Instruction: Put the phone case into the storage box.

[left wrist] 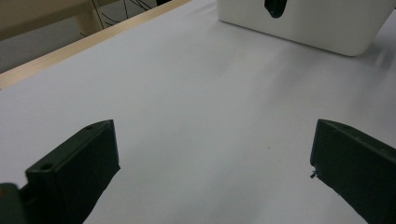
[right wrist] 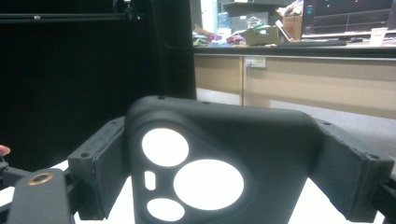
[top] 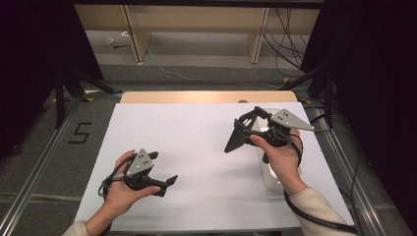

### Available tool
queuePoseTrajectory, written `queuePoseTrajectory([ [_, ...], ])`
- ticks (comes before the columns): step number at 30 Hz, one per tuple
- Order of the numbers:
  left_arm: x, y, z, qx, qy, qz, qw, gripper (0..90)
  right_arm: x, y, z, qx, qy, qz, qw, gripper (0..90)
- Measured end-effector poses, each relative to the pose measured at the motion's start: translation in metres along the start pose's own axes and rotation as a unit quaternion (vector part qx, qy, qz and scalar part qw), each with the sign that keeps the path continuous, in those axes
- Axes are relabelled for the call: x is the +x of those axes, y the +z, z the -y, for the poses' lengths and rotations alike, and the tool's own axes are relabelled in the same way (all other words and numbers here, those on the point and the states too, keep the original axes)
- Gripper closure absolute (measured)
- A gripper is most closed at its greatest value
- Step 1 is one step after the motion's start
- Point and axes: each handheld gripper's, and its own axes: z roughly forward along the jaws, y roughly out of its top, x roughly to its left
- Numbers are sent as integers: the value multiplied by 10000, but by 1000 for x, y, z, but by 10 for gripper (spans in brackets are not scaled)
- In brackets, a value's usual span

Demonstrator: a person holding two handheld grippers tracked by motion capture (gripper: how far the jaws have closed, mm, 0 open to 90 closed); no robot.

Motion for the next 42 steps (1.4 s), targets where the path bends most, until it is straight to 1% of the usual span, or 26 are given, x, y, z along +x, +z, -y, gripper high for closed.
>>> queuePoseTrajectory([
  [20, 0, 0, 0, -4, 7, -7, 10000, 7, -9, -7, -8, -159, -6, 134, 9998, 146],
  [35, 0, 0, 0, -6, 6, -8, 10000, 7, -17, -14, -15, -259, 33, 284, 9993, 147],
  [42, 0, 0, 0, -4, 10, -10, 10000, 6, -21, -18, -18, -353, 37, 349, 9988, 147],
])
